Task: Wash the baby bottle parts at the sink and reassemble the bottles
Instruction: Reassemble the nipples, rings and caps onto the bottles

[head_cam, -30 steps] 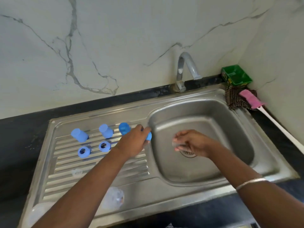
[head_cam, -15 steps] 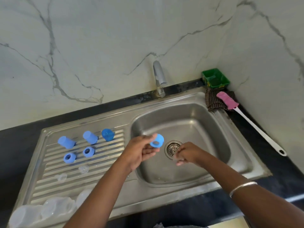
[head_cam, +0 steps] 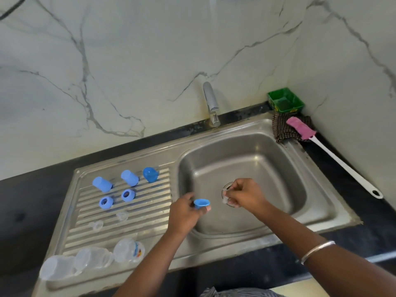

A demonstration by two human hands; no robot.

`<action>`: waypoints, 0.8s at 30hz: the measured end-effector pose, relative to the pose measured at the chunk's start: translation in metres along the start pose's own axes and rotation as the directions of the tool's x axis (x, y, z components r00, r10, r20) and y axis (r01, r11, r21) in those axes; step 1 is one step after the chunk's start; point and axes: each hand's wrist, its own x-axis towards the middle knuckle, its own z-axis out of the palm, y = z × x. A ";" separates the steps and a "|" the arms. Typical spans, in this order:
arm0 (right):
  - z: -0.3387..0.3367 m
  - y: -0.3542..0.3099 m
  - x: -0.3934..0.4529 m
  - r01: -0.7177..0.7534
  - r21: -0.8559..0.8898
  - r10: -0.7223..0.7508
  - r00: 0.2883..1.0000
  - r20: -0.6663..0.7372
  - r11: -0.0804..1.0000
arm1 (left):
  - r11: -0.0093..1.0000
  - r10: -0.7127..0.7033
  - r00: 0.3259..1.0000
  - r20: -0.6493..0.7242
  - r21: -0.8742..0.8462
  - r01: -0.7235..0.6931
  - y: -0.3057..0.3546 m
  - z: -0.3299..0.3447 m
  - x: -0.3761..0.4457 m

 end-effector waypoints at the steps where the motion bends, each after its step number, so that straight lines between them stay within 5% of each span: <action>1: 0.004 -0.002 -0.002 0.024 0.054 -0.025 1.000 0.003 0.998 | 0.999 0.044 0.999 -0.012 -0.005 -0.044 -0.001 -0.001 -0.005; 6: 0.022 -0.019 -0.020 0.201 0.068 -0.204 0.978 0.040 0.977 | 0.974 0.227 0.973 -0.047 0.012 -0.227 -0.004 -0.014 -0.018; 16: 0.072 -0.045 -0.052 0.564 -0.335 -0.553 0.822 0.136 0.755 | 0.912 0.409 0.901 -0.141 0.030 -0.409 -0.017 -0.046 -0.020; 24: 0.115 -0.054 -0.063 0.626 -0.372 -0.594 0.776 0.213 0.685 | 0.865 0.491 0.849 -0.194 -0.011 -0.502 -0.040 -0.079 -0.022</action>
